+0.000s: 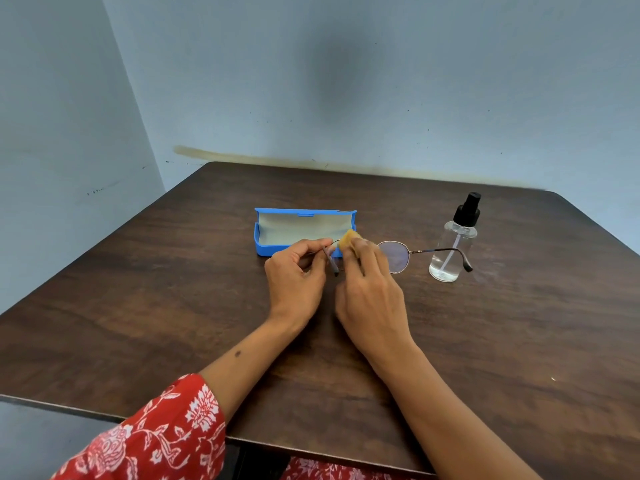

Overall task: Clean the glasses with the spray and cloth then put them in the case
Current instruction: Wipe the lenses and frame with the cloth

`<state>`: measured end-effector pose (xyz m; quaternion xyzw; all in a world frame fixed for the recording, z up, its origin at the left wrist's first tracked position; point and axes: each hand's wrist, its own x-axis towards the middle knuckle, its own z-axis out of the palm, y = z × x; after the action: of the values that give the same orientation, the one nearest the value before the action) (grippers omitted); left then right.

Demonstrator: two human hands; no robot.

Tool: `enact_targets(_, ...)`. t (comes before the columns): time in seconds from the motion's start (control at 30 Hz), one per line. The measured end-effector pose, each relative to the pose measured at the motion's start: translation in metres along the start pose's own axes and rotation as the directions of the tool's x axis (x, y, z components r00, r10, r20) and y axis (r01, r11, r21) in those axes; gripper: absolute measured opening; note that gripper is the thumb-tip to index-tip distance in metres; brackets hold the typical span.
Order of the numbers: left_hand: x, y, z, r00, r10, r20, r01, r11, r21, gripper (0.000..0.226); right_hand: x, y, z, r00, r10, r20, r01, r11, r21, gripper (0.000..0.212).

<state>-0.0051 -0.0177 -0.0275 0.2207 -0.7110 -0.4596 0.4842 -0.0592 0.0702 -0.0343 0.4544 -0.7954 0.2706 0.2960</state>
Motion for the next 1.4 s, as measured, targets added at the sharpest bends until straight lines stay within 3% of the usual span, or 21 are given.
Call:
enact_targets(0.2, 0.0021, -0.0007, 0.0002, 1.0, -0.002, -0.006, 0.002, 1.0, -0.002, 0.019, -0.0022, -0.0039, 0.0001, 0.997, -0.076, 0.015, 0.075, 0.995, 0.065, 0.048)
enact_targets(0.33, 0.0024, 0.001, 0.0013, 1.0, 0.017, -0.008, -0.017, 1.0, -0.002, 0.017, 0.0003, 0.0027, 0.0005, 1.0, -0.004, -0.022, 0.005, 0.999, 0.048, 0.045)
enact_targets(0.77, 0.005, -0.002, 0.0003, 0.999, 0.014, -0.029, -0.014, 1.0, 0.0, 0.014, -0.0038, -0.0033, -0.0016, 0.997, -0.058, 0.052, 0.055, 0.998, 0.042, 0.052)
enact_targets(1.0, 0.0069, -0.004, 0.0007, 0.998, -0.043, -0.052, 0.04, 0.998, -0.046, 0.016, -0.0044, -0.0024, -0.0029, 1.0, -0.016, 0.001, 0.016, 1.0, 0.014, 0.045)
enact_targets(1.17, 0.0069, -0.0042, -0.0007, 0.998, -0.023, -0.059, 0.022, 1.0, -0.022, 0.013, -0.0067, -0.0055, -0.003, 0.995, -0.103, 0.012, 0.102, 0.992, 0.073, 0.041)
enact_targets(1.3, 0.0065, -0.0028, 0.0017, 0.998, -0.05, -0.048, 0.046, 0.996, -0.07, 0.017, -0.0051, -0.0021, -0.0042, 1.0, -0.001, -0.014, 0.001, 1.0, 0.032, 0.041)
enact_targets(1.4, 0.0061, -0.0022, 0.0017, 0.998, -0.04, -0.053, 0.037, 0.998, -0.046, 0.014, -0.0051, -0.0056, -0.0032, 0.999, -0.034, 0.034, 0.033, 0.999, 0.027, 0.047)
